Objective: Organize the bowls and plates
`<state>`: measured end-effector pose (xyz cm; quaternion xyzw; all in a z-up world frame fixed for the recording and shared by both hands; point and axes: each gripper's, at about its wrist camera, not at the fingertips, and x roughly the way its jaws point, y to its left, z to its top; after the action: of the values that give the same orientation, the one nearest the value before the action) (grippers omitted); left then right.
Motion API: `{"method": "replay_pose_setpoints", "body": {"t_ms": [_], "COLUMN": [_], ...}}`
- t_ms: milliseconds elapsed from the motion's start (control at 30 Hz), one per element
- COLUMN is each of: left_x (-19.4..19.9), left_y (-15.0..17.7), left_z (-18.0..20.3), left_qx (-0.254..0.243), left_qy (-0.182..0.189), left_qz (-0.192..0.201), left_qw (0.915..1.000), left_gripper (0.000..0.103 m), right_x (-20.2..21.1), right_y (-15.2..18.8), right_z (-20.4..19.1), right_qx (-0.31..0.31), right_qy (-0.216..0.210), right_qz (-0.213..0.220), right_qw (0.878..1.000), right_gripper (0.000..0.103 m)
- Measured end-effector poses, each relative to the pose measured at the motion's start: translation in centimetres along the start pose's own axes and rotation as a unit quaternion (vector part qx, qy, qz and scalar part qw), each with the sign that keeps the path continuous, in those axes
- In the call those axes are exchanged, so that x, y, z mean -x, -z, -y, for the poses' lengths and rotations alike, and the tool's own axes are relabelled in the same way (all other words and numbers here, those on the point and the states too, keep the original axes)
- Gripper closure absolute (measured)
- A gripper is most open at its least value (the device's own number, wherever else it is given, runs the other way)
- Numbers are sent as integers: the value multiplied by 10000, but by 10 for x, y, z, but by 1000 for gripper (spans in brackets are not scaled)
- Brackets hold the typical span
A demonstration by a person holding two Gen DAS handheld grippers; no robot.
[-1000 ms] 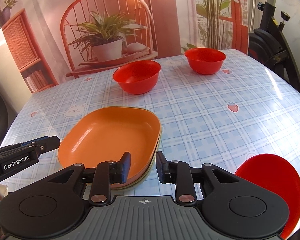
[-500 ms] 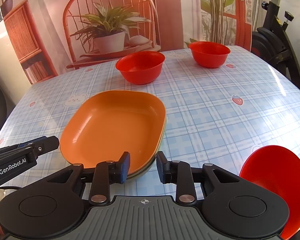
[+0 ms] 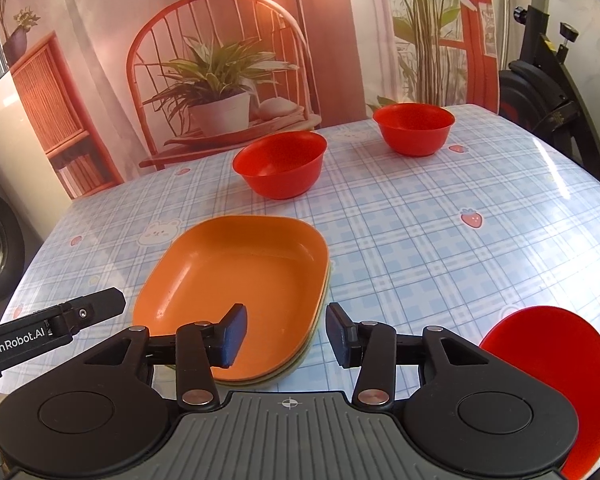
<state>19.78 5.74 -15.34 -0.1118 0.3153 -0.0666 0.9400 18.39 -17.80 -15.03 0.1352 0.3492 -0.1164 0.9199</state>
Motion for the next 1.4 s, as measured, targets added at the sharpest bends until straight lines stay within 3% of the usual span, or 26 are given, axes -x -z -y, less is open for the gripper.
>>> {"method": "replay_pose_setpoints", "body": {"t_ms": [600,867,1033,1167,1333,1400], "left_x": [0,5,12,14,11,9], "left_y": [3,-6,-21,-27,-24,-19], "left_z": [3,12,29,54,87,102], "left_qx": [-43,-282,-506,-790,-1135,-1294], "left_qy": [-87,-171,57,456,943,1092], "left_qz": [-41,-81,-46,-131,-308,-377], "left_qw": [9999,9994,9987,9957,9886,9848], "left_gripper": [53,53,53,53,53,53], "right_x": [4,14,39,63,82,86], "right_y": [-1,-7,-27,-32,-24,-18], "right_z": [1,2,13,32,60,72], "right_qx": [-42,-86,-45,149,177,100], "right_qy": [48,-1,10,230,439,472], "right_qz": [87,222,664,955,951,903], "right_qw": [9999,9997,9978,9951,9943,9947], "right_gripper": [62,62,62,61,59,52]}}
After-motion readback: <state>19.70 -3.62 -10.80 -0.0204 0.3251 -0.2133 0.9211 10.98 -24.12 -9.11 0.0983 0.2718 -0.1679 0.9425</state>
